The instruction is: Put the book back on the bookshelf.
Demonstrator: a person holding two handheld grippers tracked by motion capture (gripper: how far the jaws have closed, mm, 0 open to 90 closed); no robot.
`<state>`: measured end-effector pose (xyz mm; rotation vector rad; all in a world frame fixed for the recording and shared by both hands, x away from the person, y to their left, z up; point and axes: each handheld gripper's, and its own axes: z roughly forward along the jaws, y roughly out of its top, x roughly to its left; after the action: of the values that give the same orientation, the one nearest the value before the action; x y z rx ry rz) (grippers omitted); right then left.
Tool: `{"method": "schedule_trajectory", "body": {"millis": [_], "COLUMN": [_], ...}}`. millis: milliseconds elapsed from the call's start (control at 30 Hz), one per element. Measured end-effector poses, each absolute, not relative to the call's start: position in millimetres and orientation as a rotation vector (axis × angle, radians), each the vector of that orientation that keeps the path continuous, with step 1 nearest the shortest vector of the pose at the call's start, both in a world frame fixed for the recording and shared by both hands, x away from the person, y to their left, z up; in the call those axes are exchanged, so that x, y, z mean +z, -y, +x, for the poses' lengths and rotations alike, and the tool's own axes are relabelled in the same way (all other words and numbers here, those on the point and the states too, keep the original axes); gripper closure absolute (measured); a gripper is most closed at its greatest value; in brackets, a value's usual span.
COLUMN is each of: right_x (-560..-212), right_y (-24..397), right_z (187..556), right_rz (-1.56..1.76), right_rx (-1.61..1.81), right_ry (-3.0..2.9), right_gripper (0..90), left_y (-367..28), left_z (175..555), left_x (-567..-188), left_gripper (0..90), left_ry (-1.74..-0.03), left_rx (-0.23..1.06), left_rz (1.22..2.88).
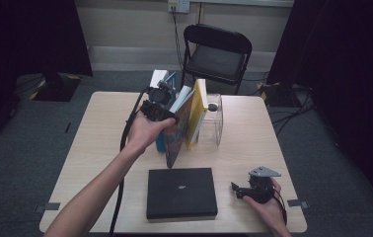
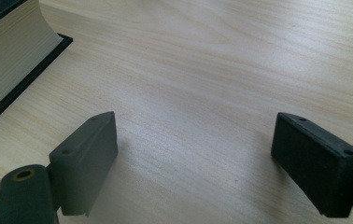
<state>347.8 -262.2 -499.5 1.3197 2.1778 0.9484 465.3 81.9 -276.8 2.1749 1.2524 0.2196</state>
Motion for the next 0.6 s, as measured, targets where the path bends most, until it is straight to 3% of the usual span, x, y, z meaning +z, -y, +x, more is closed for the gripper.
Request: {"method": "schedule_trajectory", "body": {"millis": [100, 167, 433, 600], "right_x": [-499.5, -499.5, -499.5, -499.4], "right_y": [262.2, 262.1, 262.0, 261.9], "right_z": [347.9, 348.0, 348.0, 347.9], "right_rz": [1.319, 1.319, 1.32, 1.32], "right_rx": [0.949, 0.95, 0.95, 0.949], "right_ry": [-2.178, -2.178, -2.178, -2.178], "right_gripper": [14.5, 14.5, 14.5, 14.6], "left_y": [-78.3, -77.2, -66.7, -69.9], "left_z": [468.4, 477.6, 488.1, 485.8], "left_x": [-273.9, -274.4, -275.8, -274.2], "left_gripper": [66.9, 65.3, 65.0, 72.6], "left_ry": [-1.279, -1.305, -1.349, -1.352], "left_rx": [0.241, 0.141, 0.108, 0.193], "left_rz": [2.208, 2.234, 2.287, 2.276]}}
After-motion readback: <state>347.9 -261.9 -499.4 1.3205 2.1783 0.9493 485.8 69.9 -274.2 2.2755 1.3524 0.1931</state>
